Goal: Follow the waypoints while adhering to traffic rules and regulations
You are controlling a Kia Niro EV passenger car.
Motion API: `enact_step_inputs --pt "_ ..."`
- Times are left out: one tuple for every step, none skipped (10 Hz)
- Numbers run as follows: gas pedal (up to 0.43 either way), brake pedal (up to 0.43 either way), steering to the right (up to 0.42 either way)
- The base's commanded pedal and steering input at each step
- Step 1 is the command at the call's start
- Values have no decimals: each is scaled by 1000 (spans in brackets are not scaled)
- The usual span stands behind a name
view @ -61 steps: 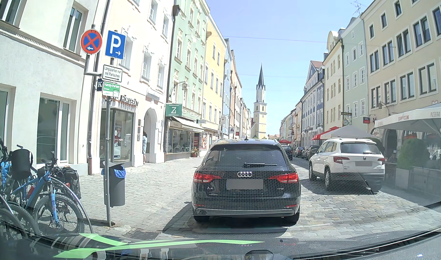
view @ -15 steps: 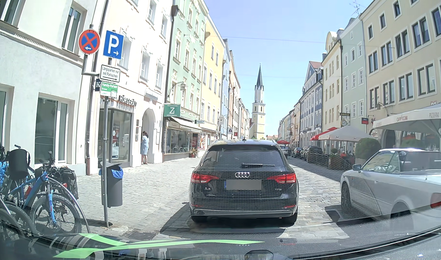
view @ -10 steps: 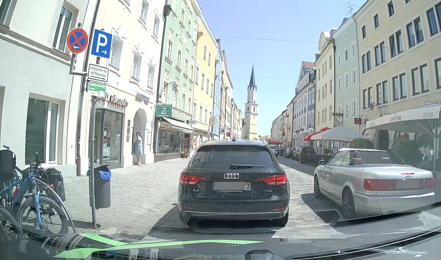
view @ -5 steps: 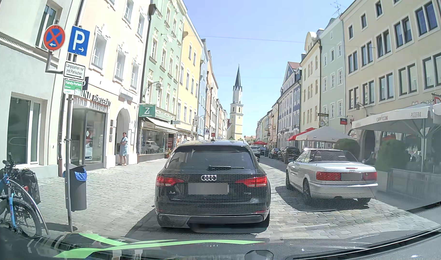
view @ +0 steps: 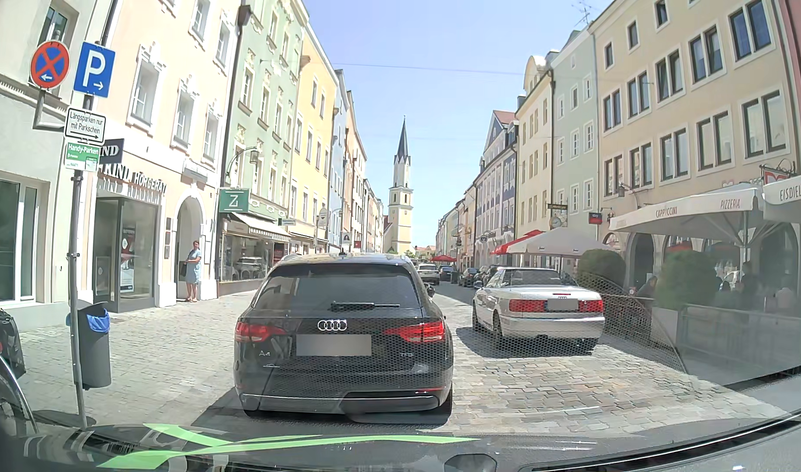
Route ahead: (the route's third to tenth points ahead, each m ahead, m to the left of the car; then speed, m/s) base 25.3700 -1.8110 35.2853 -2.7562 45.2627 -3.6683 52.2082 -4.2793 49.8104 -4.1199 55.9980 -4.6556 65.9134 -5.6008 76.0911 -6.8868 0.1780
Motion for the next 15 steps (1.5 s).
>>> enact_step_inputs --pt "0 256 968" --pt "0 226 968" --pt "0 232 968" --pt "0 238 968" --pt "0 250 968" --pt "0 256 966" --pt "0 256 966" --pt "0 256 966" --pt "0 256 966" --pt "0 256 966" --pt "0 262 966" --pt "0 262 966" --pt "0 268 966" --pt "0 262 966" --pt "0 268 966"
